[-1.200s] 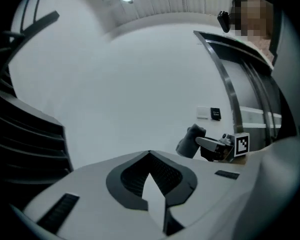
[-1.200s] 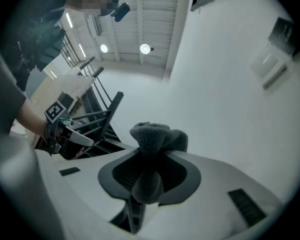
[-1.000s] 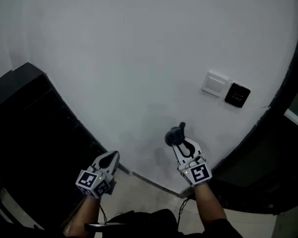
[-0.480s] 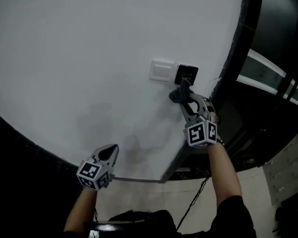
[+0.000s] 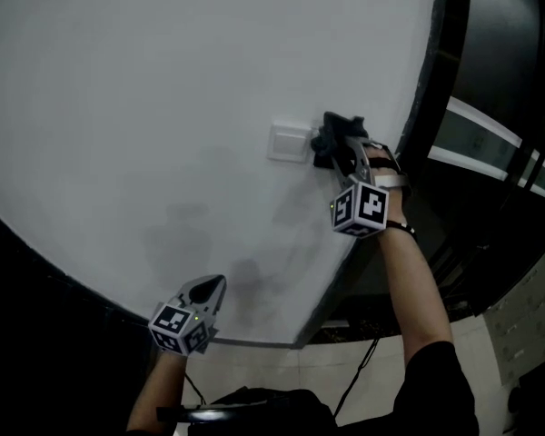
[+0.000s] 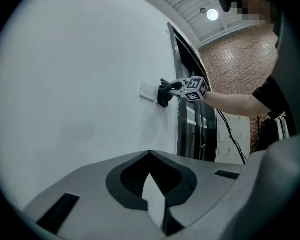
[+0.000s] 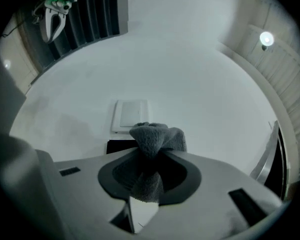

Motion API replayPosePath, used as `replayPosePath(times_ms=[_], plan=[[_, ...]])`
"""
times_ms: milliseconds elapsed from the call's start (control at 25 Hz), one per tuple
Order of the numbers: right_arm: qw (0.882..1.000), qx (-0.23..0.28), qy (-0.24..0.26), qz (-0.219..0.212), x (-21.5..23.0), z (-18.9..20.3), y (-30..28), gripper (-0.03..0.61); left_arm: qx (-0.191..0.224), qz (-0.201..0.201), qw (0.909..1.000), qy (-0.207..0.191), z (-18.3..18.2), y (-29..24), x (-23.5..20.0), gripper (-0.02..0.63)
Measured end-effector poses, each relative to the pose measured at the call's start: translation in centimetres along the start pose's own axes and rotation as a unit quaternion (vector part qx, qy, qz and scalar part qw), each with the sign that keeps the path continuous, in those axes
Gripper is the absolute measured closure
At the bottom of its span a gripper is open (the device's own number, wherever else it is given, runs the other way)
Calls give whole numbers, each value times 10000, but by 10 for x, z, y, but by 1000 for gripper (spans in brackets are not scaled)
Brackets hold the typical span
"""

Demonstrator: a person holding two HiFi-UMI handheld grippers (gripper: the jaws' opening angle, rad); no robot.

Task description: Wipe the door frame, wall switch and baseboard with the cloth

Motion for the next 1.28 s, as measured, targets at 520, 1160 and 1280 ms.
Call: replayPosePath(times_ms=[520,1160,1280], plan=[[9989,-431,-166,127,-47,-6,-10,492,-118,-344,9993,31,13,20,-16,612],[9978,-480,-317,-316,-75,-1,-4,492,-237,-231,9994,113,18,22,-10,612],[9970,-477,-501,-360,-77,-3,-2,492,-224,-287,9992,141,20,27,-11,612]])
Point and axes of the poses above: the fingertips, and each gripper's own axes: y backward along the fingers, x to its right, z out of its underside, the point moved 6 cm from there along y, backward along the fingers, and after that the axes turned 4 degrees about y, right-handed, at the moved point
